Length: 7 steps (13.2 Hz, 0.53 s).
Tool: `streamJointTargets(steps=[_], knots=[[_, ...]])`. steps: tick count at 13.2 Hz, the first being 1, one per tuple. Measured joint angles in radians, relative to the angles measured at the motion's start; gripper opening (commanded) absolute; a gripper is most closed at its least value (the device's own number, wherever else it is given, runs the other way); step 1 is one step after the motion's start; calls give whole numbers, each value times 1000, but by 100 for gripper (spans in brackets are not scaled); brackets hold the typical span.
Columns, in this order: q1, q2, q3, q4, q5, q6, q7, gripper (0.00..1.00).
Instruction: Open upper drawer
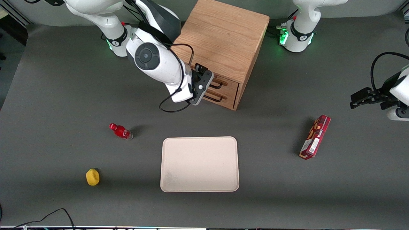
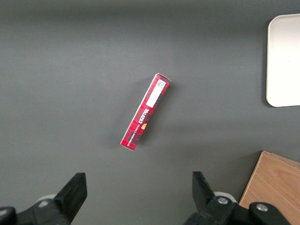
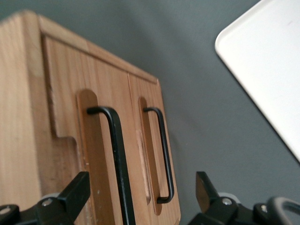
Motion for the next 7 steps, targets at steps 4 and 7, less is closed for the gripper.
streamJointTargets(steps=[4,7], knots=[[-2,3,7,-28,-3,6,0,100],[-9,3,7,-31,-13,6,0,100]])
